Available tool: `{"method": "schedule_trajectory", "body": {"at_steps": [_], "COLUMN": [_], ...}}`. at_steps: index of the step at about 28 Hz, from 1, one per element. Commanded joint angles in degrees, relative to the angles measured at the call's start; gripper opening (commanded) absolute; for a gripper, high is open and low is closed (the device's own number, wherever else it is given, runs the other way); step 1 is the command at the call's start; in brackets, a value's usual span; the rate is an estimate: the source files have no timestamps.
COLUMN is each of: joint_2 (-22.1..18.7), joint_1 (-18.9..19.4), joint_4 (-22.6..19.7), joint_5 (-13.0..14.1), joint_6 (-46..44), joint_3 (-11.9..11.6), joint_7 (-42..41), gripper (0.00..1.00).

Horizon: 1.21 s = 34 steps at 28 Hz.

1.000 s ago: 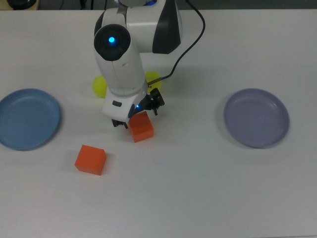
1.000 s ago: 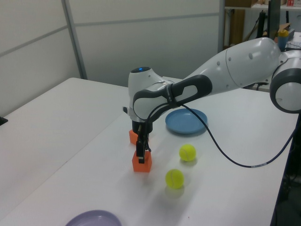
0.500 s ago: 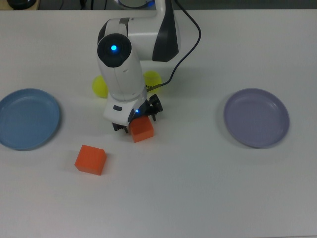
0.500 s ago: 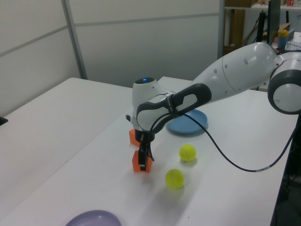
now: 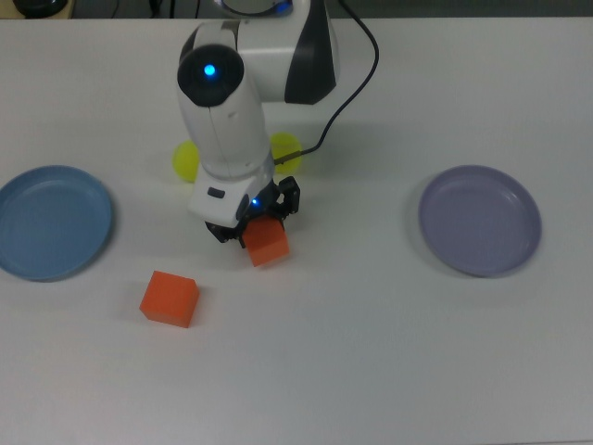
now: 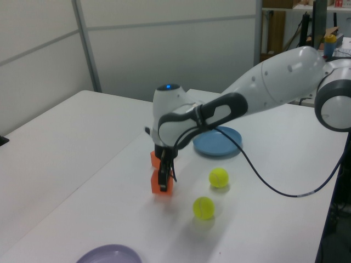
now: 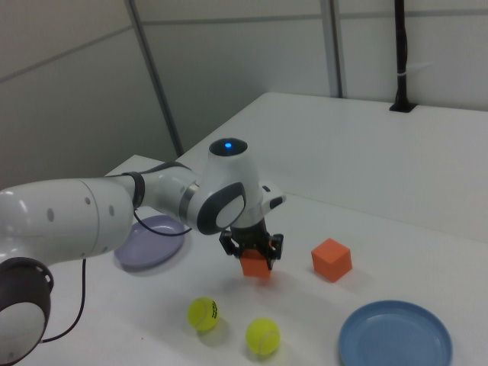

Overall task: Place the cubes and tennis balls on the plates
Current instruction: 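Carry the orange cube onto the blue plate and release it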

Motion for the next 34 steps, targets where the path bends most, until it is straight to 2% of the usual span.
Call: {"method": "schedule_trajectory", "body": {"at_steps": [1, 3, 4, 8, 9, 14, 18, 25, 28, 34], "joint_2": [-6.62, -8.2, -9.42, -10.05, -9.88, -8.21, -6.98, -2.15, 0.49, 2.69], "joint_1": [-0.26, -0.35, -0.35, -0.62, -0.7, -2.63, -3.78, -5.36, -5.8, -6.85], "joint_4": [-1.55, -1.55, -1.55, -1.37, -0.94, -0.49, -0.32, -0.23, 1.7, 2.23], "joint_5": [1.3, 1.48, 1.48, 1.56, 1.56, 1.65, 1.65, 1.74, 2.44, 2.79], "joint_6": [-4.9, -5.96, -6.83, -7.55, -7.55, -7.11, -6.49, 1.06, 2.3, 3.53], "joint_3": [-3.52, -5.37, -7.46, -11.78, -13.62, -16.97, -17.68, -17.77, -17.77, -17.85], "joint_7": [0.75, 0.66, 0.66, 0.13, -0.04, -1.44, -1.62, -0.75, -0.83, -0.83], "gripper": [0.03, 0.03, 0.03, 0.03, 0.03, 0.03, 0.02, 0.02, 0.02, 0.02]}}
